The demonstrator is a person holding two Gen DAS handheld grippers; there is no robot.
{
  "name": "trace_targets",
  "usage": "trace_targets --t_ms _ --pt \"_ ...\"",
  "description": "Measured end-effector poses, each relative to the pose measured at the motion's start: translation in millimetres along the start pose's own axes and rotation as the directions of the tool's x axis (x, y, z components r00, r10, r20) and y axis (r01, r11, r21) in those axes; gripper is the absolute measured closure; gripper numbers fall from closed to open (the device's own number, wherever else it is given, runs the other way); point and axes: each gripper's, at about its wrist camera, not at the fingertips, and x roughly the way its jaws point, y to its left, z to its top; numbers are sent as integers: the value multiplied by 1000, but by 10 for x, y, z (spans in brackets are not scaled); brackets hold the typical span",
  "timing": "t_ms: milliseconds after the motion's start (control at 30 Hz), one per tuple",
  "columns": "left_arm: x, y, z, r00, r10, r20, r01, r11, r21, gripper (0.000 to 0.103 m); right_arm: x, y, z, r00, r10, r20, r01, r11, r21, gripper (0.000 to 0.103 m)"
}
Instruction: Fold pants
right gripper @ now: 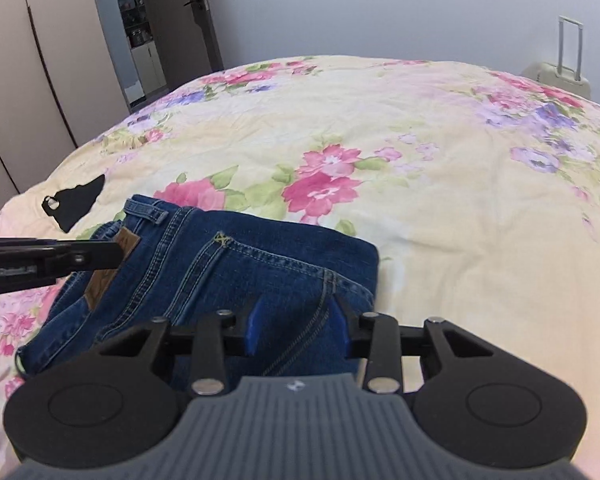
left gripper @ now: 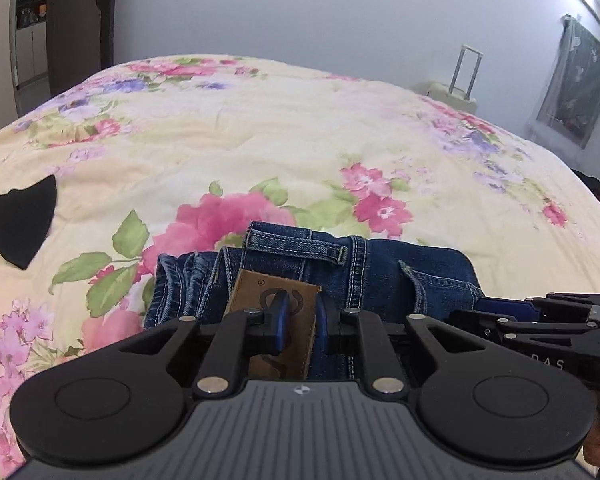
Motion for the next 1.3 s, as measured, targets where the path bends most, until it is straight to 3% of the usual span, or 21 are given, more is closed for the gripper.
trace_targets --t_ms 33,233,400,467,600,633,700,867,1067,1233,1300 --pt "60 33 -16 1000 23 -12 -23 1000 -9 90 95 16 4 1000 -5 -17 5 1000 -3 70" --pt "130 108 -8 997 53 -50 -55 998 -41 90 395 75 -27 999 -32 -39 31 999 -42 69" --pt "-259 -42 83 995 95 -28 -95 995 21 88 267 38 113 998 -15 -62 16 1000 11 69" --pt "-547 -121 131 994 111 11 -112 992 62 84 34 43 164 999 4 -43 -2 999 52 67" --pt "-1266 -325 202 982 157 104 -167 981 101 67 -561 199 222 1000 -1 13 0 999 41 45" --pt "-1475 -394 194 977 164 138 -179 978 108 63 -739 247 220 1000 -5 27 4 999 39 41" --pt "-1852 -513 130 963 185 195 -210 971 114 46 -1108 332 179 998 -5 63 3 999 35 36" --pt "-2571 -764 -170 934 251 254 -283 954 100 29 -2081 490 -89 989 -33 146 27 999 39 28" --pt "-3112 -935 -652 920 285 269 -306 951 42 21 -2981 686 -721 968 -68 243 73 997 -14 22" --pt "-3283 -1122 -1018 918 300 261 -323 945 50 19 -3350 806 -1226 964 -85 253 93 996 -17 21" --pt "-3299 -1160 -1143 925 285 250 -303 952 39 19 -3448 825 -1386 964 -91 250 93 996 5 21"
